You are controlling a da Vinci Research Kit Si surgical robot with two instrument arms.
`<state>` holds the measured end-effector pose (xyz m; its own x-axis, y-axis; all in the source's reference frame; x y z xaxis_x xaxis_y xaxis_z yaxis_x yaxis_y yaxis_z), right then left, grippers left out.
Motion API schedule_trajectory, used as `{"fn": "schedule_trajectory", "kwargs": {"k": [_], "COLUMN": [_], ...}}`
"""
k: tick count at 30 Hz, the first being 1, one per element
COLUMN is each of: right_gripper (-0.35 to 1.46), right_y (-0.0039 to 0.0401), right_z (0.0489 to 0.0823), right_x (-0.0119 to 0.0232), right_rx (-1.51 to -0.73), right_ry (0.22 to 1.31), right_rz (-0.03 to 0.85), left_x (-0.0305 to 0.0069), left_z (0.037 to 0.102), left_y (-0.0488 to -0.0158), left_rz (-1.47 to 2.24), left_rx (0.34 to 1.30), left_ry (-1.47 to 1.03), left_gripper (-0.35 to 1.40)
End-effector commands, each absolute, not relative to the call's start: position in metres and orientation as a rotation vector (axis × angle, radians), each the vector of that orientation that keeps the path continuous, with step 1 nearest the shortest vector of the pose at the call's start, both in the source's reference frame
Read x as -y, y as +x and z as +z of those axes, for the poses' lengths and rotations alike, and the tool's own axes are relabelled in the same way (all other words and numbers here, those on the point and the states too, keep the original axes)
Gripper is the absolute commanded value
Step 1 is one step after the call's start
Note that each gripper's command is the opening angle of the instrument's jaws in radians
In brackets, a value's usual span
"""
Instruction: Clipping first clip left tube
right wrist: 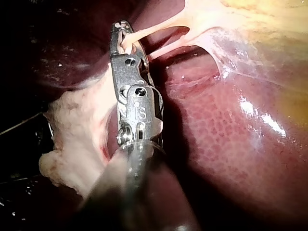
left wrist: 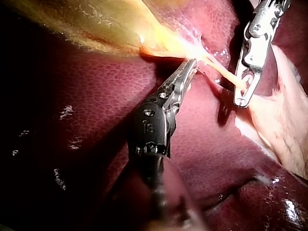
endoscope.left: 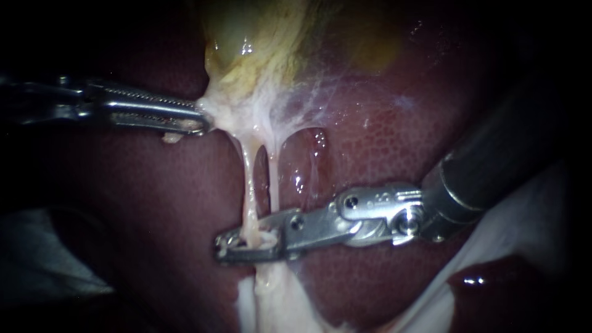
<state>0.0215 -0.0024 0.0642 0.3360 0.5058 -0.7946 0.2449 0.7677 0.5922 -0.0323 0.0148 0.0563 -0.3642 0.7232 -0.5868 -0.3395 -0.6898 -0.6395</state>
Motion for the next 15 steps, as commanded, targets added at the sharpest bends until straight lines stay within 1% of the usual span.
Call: {"fn": "schedule_trajectory", "kwargs": {"k": [1, 14, 15], "right_gripper": [-0.35, -0.35, -0.24], "right_y": [0.0215, 0.0214, 0.0214], "right_z": [0.0642, 0.0644, 0.0644], "right_x": [0.0024, 0.0021, 0.0021], "right_rx": [-1.237, -1.234, -1.234], "right_ry": [0.730, 0.743, 0.745], "right_rz": [0.201, 0.199, 0.198], "left_x": [-0.0148, -0.0149, -0.0149], "left_z": [0.0563, 0.0564, 0.0565], "left_y": [-0.0323, -0.0323, -0.0323], "left_rz": [2.086, 2.086, 2.086], "left_rx": [0.551, 0.551, 0.551], "left_ry": [-1.189, -1.189, -1.189], "left_gripper": [-0.35, -0.35, -0.35]}}
